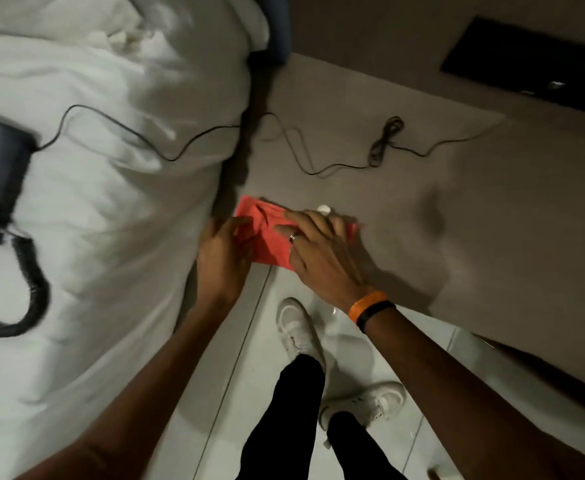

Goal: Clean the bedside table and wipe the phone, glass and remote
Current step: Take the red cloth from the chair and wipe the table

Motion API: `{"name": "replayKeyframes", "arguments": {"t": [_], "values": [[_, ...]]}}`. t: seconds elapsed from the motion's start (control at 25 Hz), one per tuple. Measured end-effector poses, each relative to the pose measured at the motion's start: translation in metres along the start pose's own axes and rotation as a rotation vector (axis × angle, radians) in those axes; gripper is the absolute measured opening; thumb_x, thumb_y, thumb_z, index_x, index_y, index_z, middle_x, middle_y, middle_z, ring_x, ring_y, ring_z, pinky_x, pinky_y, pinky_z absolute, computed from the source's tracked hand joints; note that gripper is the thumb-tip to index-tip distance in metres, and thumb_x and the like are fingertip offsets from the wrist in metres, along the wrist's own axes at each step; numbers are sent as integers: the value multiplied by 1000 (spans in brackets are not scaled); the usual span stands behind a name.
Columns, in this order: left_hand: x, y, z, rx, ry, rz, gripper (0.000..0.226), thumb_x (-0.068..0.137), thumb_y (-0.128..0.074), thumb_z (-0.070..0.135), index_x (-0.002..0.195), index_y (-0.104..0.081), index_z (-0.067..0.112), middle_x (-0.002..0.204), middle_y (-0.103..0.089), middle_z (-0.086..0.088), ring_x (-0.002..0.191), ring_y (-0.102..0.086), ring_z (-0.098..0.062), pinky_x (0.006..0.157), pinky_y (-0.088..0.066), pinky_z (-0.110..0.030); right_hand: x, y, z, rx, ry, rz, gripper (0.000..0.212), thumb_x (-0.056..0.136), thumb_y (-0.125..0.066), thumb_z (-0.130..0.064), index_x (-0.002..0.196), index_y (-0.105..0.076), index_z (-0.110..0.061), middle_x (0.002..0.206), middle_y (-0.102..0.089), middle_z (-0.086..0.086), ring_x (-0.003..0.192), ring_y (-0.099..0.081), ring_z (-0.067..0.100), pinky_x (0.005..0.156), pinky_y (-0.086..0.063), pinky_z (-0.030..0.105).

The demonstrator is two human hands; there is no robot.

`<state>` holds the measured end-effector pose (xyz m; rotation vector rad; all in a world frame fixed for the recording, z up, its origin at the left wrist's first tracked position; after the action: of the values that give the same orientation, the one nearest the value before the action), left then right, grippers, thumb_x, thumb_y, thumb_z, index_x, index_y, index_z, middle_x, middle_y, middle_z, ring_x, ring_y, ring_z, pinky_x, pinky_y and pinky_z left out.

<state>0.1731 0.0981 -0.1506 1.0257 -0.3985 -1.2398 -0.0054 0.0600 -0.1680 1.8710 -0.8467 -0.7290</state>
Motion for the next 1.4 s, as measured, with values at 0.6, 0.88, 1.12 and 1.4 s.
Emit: {"name": "replayKeyframes", "arguments": {"t": [0.6, 0.88, 1.12, 1.4], "values": [[101, -49, 4, 349, -482, -262, 60, 101, -26, 30, 159, -24, 14, 168, -20, -8, 156, -9, -27, 127, -12, -49, 85, -20, 75, -289, 82, -128, 75, 93, -41, -15, 161, -13, -30, 173, -4, 1, 160, 0, 29, 127, -12, 55], [238, -61, 86, 468, -572, -351, 66, 99, -30, 38, 159, -24, 13, 167, -21, -11, 156, -13, -34, 126, -13, -50, 176, 20, 162, -276, -114, -29, 55, 103, -34, -26, 157, -29, -37, 171, -18, -6, 158, -13, 35, 124, -3, 58], [249, -60, 117, 552, -497, -387, 72, 102, -41, 47, 162, -10, 21, 171, -7, -5, 157, -3, -32, 125, -3, -48, 183, 35, 170, -251, -166, -22, 69, 97, -49, -6, 157, -30, -33, 172, -13, -1, 155, -17, 39, 118, -19, 58], [145, -58, 82, 471, -523, -412, 72, 93, -15, 42, 159, -25, 15, 168, -22, -7, 155, -18, -33, 125, -17, -50, 91, -2, 130, -112, -156, 23, 70, 93, -50, -18, 157, -28, -38, 171, -17, 1, 158, -9, 34, 124, -8, 62]]}}
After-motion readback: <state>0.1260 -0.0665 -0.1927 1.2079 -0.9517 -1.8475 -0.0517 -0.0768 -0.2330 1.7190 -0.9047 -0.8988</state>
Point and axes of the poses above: each hand's wrist, its own x-axis towards the middle knuckle, its own y-axis out of the back of the hand, z = x × y, the point moved 2 cm from there along x, towards the middle knuckle
